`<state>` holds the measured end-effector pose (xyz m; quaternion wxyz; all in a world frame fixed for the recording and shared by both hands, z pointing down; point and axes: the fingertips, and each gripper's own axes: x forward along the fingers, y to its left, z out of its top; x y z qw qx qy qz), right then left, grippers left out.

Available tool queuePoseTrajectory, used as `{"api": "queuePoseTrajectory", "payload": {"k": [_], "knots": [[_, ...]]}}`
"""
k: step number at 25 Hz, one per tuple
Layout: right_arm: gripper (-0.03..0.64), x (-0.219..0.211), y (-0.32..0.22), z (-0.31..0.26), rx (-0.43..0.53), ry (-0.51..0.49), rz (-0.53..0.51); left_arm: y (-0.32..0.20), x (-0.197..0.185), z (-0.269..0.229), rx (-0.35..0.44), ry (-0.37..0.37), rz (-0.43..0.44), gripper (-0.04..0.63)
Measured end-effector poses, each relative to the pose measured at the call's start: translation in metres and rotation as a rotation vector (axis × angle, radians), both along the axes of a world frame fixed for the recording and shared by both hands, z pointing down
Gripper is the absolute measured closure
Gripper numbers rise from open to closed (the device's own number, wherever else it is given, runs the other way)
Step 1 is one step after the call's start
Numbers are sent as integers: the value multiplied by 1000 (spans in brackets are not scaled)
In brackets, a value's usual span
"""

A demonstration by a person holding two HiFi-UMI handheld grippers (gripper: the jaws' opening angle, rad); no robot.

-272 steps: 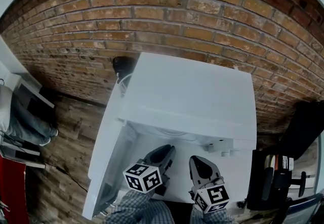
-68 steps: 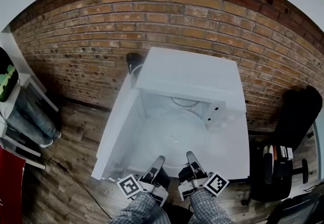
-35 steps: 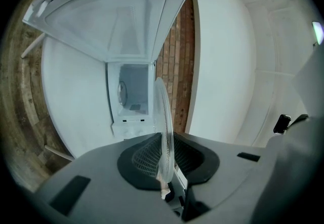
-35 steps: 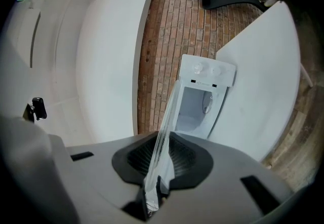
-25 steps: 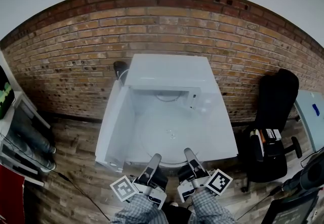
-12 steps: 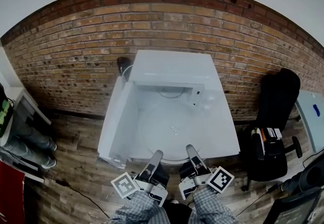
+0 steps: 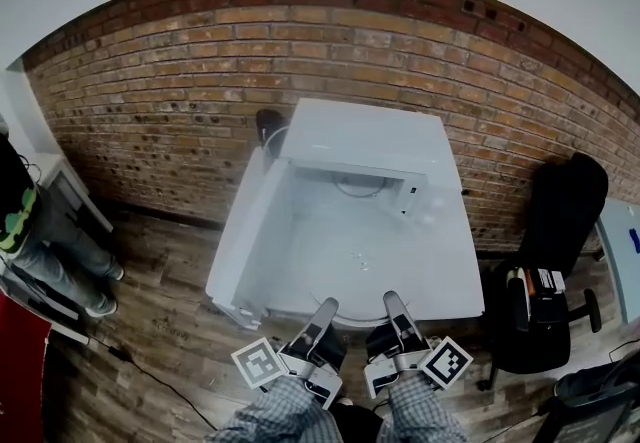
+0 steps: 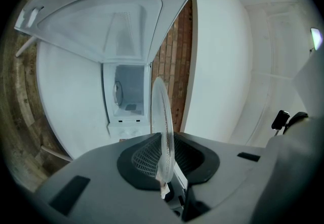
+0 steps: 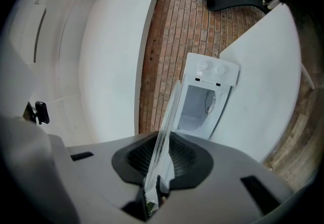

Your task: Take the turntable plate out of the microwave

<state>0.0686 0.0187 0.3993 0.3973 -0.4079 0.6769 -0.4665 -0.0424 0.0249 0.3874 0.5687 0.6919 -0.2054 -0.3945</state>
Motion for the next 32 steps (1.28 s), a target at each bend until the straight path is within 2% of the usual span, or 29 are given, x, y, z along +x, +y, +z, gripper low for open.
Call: {"api": "queuePoseTrajectory", "payload": {"k": [32], "knots": [[557, 1, -3, 3, 3, -5, 4, -3, 1, 0, -9, 20, 0, 540]]}}
